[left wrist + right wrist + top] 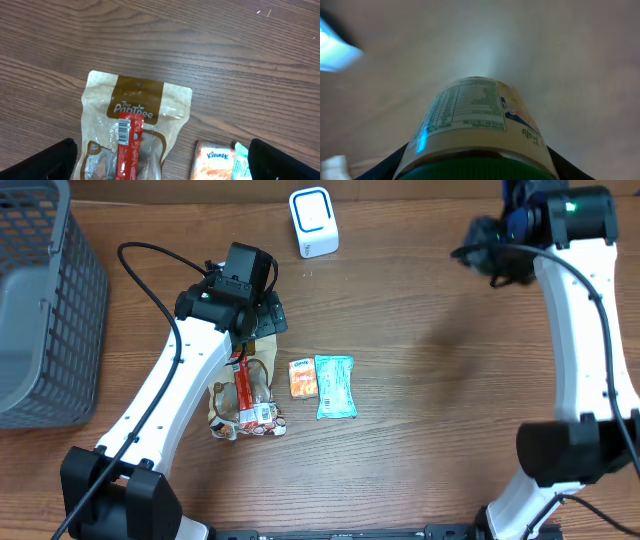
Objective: Scan the item barcode
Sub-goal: 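Carry the jar to the right and lower it onto the table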
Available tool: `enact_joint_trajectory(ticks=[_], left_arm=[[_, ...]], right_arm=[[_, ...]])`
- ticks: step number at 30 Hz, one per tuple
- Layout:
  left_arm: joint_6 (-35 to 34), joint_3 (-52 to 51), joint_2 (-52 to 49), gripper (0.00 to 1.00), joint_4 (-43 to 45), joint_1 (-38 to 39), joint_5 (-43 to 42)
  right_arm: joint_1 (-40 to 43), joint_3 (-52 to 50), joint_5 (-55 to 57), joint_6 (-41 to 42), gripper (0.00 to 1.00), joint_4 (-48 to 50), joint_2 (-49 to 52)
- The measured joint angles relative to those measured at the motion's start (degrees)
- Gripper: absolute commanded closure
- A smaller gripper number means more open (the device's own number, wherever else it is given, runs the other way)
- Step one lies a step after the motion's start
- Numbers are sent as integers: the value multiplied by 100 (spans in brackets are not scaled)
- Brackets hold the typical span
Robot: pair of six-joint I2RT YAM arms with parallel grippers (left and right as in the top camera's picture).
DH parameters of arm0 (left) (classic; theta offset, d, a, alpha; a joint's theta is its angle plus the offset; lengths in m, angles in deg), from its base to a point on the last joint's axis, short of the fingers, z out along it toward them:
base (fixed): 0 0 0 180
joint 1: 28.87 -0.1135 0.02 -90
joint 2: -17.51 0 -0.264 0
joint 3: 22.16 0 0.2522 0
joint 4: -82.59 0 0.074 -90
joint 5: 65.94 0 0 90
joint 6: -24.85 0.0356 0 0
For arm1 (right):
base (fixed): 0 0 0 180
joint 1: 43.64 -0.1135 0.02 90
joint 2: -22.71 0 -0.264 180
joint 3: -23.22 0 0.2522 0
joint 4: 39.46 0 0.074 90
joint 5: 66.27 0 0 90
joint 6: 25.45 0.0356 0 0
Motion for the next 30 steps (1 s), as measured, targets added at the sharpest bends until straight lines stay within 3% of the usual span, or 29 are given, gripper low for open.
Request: enact_joint_trajectory(ticks=[4, 10, 15, 16, 18, 19, 25, 30], left_arm=[[0, 0, 0, 0, -2, 0, -2], [0, 0, 0, 0, 2, 0, 0], [2, 0, 0, 0, 0, 0, 0], [2, 0, 0, 0, 0, 0, -2], [0, 0, 0, 0, 0, 0, 0], [0, 0, 0, 0, 0, 0, -2], [2, 0, 0, 0, 0, 0, 0], [0, 0, 0, 0, 0, 0, -2]], right_arm=[[527, -1043, -42, 179, 68, 210, 173], [1266, -2887, -197, 284, 67, 1318, 223], [1572, -3880, -431, 326, 58, 2004, 232], [1589, -4000, -457, 326, 50, 2098, 232], [1600, -4194, -518, 350, 10, 2232, 232], [1600, -4242, -531, 343, 0, 2256, 232], [1600, -4282, -599, 343, 0, 2223, 232], [1606, -3641, -603, 341, 0, 1204, 234]])
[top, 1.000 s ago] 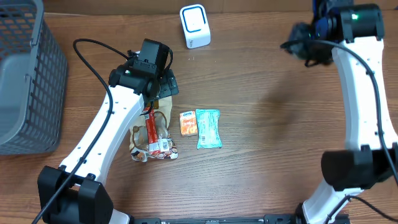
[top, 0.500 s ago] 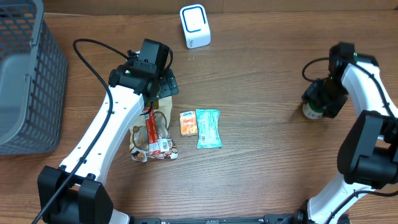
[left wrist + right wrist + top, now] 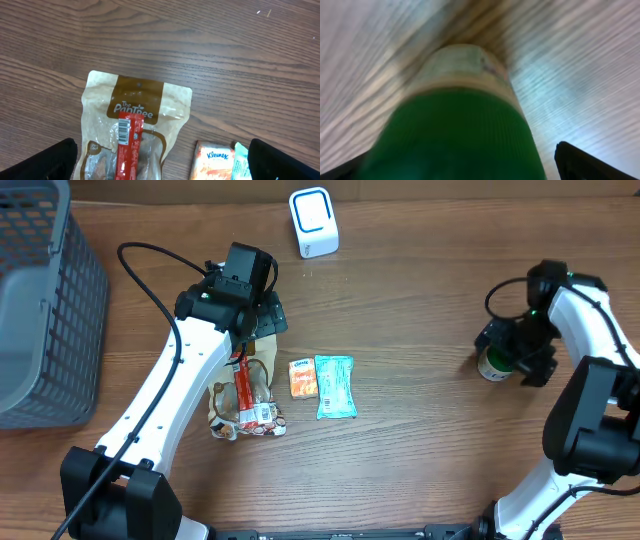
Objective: Scan the item barcode
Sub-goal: 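Carry the jar to the right and lower it onto the table, then release the jar and move the right gripper over the wipes pack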
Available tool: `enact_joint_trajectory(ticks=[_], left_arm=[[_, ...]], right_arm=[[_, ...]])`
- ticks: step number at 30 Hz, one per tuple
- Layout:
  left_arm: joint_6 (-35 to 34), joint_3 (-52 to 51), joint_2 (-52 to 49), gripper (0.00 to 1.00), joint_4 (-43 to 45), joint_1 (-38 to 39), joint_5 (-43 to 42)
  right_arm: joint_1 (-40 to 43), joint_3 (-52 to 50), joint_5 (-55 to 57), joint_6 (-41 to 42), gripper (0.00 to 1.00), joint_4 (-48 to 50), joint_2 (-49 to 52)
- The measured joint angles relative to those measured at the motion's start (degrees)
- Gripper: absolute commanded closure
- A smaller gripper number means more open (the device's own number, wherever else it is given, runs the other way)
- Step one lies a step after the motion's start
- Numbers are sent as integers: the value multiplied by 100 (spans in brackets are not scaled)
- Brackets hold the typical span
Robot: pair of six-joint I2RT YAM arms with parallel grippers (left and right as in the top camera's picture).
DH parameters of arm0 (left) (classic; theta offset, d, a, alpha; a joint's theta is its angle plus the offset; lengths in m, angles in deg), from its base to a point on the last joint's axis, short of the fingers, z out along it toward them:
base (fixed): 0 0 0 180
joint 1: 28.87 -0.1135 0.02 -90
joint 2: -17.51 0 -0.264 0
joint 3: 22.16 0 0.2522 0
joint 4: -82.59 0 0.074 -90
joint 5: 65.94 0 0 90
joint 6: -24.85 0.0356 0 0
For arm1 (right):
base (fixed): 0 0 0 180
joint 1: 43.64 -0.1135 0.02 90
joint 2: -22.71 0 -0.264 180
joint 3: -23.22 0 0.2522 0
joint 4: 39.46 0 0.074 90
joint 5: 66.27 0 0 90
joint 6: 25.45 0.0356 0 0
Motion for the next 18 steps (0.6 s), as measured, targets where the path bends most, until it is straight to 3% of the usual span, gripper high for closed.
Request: enact_joint_trajectory(ticks=[8, 18], left_arm=[[0, 0, 0, 0, 0, 0, 2], [2, 0, 0, 0, 4, 0, 2]], right_arm=[[-201, 2660, -238, -343, 5, -1609, -70], [-1515, 2662, -1185, -931, 7, -1510, -173]])
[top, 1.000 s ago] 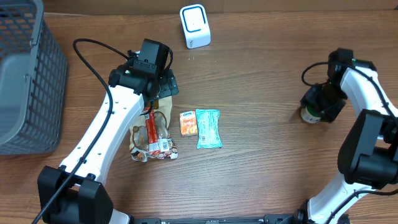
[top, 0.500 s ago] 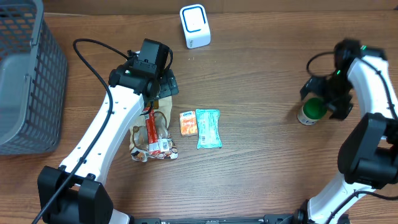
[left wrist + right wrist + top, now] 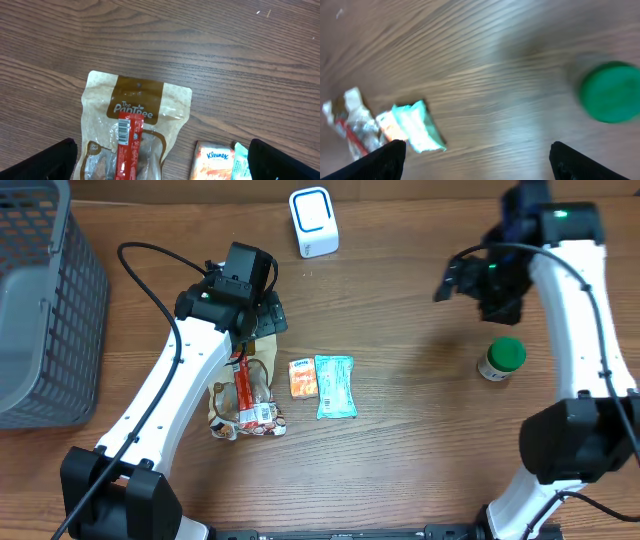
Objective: Scan the item barcode
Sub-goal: 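Release the jar and move the right gripper over the wipes pack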
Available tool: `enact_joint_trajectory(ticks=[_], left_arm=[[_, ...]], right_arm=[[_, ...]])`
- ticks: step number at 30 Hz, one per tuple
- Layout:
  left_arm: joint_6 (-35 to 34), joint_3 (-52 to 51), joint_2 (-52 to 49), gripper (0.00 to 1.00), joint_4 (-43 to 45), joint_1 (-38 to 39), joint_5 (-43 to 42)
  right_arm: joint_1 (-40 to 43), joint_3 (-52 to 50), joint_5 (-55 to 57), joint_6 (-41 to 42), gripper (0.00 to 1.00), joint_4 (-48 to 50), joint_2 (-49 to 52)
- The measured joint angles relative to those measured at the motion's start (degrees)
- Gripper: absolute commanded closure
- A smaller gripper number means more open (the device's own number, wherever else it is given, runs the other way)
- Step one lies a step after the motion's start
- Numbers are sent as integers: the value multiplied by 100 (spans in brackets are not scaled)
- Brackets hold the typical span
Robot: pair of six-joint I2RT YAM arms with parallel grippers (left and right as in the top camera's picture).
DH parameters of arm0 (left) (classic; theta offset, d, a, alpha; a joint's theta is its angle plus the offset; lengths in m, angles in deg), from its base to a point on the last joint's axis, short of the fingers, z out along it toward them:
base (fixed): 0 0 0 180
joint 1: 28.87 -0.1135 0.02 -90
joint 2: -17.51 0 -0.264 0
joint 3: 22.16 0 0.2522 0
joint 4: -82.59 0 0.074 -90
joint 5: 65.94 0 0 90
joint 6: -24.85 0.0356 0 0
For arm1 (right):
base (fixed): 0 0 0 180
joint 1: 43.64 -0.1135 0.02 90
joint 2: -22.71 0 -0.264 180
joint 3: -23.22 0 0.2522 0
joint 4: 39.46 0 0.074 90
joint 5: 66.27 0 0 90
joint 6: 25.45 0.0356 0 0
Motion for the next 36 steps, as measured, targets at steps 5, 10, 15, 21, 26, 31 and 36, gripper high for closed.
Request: enact_joint_trajectory(ticks=[5, 10, 15, 21, 26, 31, 36], left_arm=[[0, 0, 0, 1, -2, 0, 0], [0, 0, 0, 0, -2, 0, 0], [0, 0, 0, 0, 0, 0, 0], [0, 0, 0, 0, -2, 0, 0], [0, 0, 0, 0, -2, 0, -2], [-2, 0, 0, 0, -2, 0, 0], [0, 0, 0, 0, -2, 0, 0]], right_arm=[[-892, -721, -116, -57, 7, 584, 0], [-1670, -1661, -168, -66, 7, 1615, 0], [-2337, -2688, -170, -72, 7, 2771, 7], [-2752, -3659, -153, 90, 6, 3860, 11], [-2719, -4011, 170, 382, 9, 4013, 11], [-2566, -4022, 518, 542, 9, 3746, 11], [-2288, -3989, 603, 595, 8, 3521, 9]])
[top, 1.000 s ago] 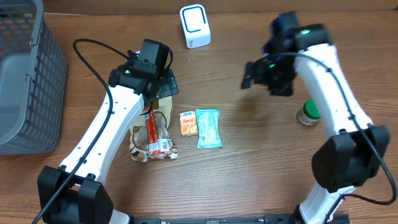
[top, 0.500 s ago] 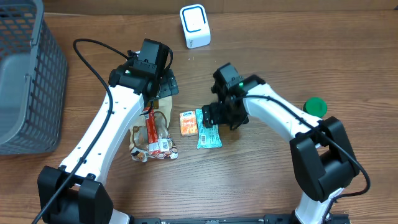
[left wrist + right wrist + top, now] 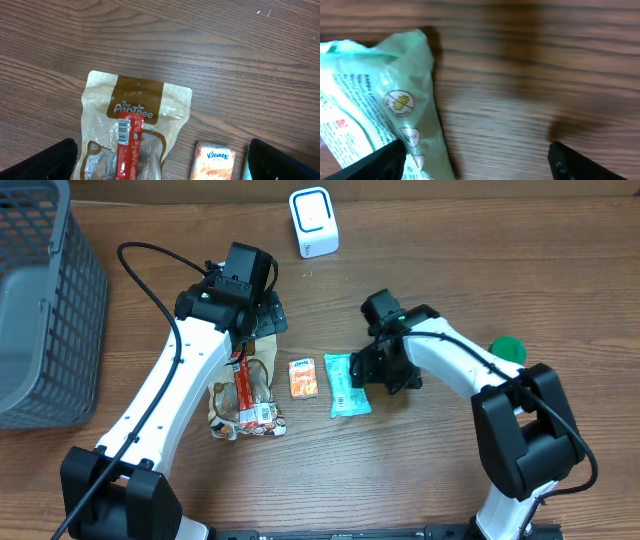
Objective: Scan the item barcode
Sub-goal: 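Release the jar and move the right gripper over the wipes pack, then lower the right gripper and grasp the mint-green wipes pack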
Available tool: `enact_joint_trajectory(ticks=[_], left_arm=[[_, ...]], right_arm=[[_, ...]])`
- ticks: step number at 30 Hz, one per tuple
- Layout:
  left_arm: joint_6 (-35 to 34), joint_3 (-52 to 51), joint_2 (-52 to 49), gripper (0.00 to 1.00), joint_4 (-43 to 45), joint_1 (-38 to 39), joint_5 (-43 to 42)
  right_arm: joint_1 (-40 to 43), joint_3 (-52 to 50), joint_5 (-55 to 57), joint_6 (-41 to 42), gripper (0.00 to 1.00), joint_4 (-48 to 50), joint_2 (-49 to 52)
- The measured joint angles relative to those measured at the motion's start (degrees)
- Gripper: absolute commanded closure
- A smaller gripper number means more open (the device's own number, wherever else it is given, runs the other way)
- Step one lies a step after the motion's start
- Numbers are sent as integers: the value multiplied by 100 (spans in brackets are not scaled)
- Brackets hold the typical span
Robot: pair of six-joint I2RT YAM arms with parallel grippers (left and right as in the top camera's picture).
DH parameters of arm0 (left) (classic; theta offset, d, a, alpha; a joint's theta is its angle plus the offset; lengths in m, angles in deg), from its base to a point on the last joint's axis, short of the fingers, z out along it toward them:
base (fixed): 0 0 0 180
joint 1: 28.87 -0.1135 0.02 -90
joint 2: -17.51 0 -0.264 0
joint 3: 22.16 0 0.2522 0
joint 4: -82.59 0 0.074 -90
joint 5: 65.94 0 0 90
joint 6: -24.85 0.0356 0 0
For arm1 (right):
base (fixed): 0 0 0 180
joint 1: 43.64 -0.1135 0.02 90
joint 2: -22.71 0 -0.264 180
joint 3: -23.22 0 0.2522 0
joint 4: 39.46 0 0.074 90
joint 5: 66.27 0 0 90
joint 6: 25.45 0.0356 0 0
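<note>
A teal wipes packet lies flat on the table, tilted a little. My right gripper is low at its right edge and open. In the right wrist view the packet fills the left side, and my left fingertip is on or just over its edge. The gap of the right gripper holds only bare wood. The white scanner stands at the back. My left gripper hangs open over the top of a brown pouch.
A red stick pack lies on the pouch, and an orange Kleenex pack sits left of the teal packet. A green-lidded jar stands at the right behind my right arm. A grey mesh basket fills the left edge.
My right gripper was high at the back right, away from the jar; now it is low at the teal packet's right edge. The packet has shifted slightly right and turned. The left arm is unmoved.
My right gripper held the green-lidded jar in the air at the back right. Then the jar stood on the table at the right with the gripper round it. Then the gripper was open and clear of it. Now it is at the teal packet.
</note>
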Motion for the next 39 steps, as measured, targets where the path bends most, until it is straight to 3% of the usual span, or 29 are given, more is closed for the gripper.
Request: enact_joint_trajectory(ticks=[31, 36, 39], left_arm=[[-2, 0, 0, 0, 9, 0, -2], [-2, 4, 0, 0, 857, 0, -155], [-2, 4, 0, 0, 911, 0, -549]], right_arm=[[267, 452, -706, 168, 13, -529, 0], [267, 415, -748, 177, 13, -452, 0], [264, 415, -750, 186, 13, -321, 0]])
